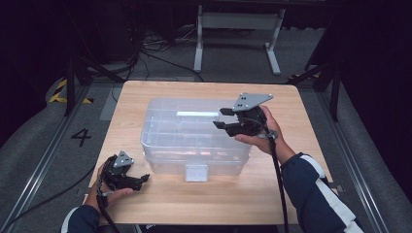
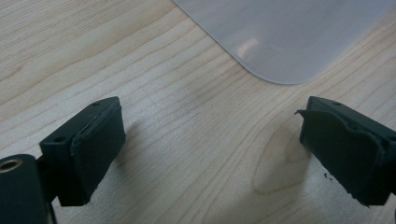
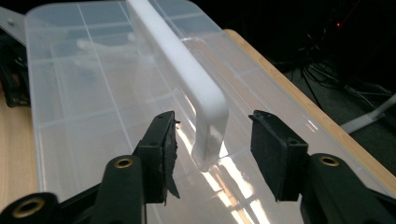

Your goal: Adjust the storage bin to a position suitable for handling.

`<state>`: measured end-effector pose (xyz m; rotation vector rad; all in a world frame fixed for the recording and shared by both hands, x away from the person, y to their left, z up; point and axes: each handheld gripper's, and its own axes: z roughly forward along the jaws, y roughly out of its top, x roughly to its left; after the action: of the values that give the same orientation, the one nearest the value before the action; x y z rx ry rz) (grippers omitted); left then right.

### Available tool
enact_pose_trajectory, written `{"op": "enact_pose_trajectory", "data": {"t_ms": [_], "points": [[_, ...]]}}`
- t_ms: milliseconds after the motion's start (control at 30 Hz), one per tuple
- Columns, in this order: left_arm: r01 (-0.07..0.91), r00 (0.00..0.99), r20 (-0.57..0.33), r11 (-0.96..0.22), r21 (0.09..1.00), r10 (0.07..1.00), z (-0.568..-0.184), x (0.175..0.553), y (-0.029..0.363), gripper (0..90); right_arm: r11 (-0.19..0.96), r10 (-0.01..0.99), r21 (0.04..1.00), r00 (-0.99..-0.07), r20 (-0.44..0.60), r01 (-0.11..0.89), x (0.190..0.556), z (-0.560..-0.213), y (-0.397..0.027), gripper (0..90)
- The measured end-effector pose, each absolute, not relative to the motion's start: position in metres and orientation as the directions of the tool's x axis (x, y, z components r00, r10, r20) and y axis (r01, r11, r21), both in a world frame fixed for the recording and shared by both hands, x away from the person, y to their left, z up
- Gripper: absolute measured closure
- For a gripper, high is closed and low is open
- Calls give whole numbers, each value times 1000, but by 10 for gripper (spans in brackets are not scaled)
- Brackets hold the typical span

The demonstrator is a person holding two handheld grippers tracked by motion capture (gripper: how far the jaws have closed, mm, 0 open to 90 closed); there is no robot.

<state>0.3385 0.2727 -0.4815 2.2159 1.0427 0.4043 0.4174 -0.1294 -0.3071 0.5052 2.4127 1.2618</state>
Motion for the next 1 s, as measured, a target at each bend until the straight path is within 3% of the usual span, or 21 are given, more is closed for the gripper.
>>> {"op": "enact_pose_trajectory", "data": {"t_ms": [233,467,633,1000], "points": [[574,644,-10,-475,667,765,-479,334,271,180,536,471,832,-868,-155,143,419,-304,-124,742],[544,654,30,-498,675,756,-473,332,267,318,558,490,819,-849,-198,132,416,-303,-118,745],[491,652,34,-456,742,757,-459,326,269,387,563,495,814,-847,-194,143,417,-299,-118,744],[425,654,93,-466,776,751,-436,318,267,461,562,496,810,-853,-166,169,429,-288,-118,740]]}}
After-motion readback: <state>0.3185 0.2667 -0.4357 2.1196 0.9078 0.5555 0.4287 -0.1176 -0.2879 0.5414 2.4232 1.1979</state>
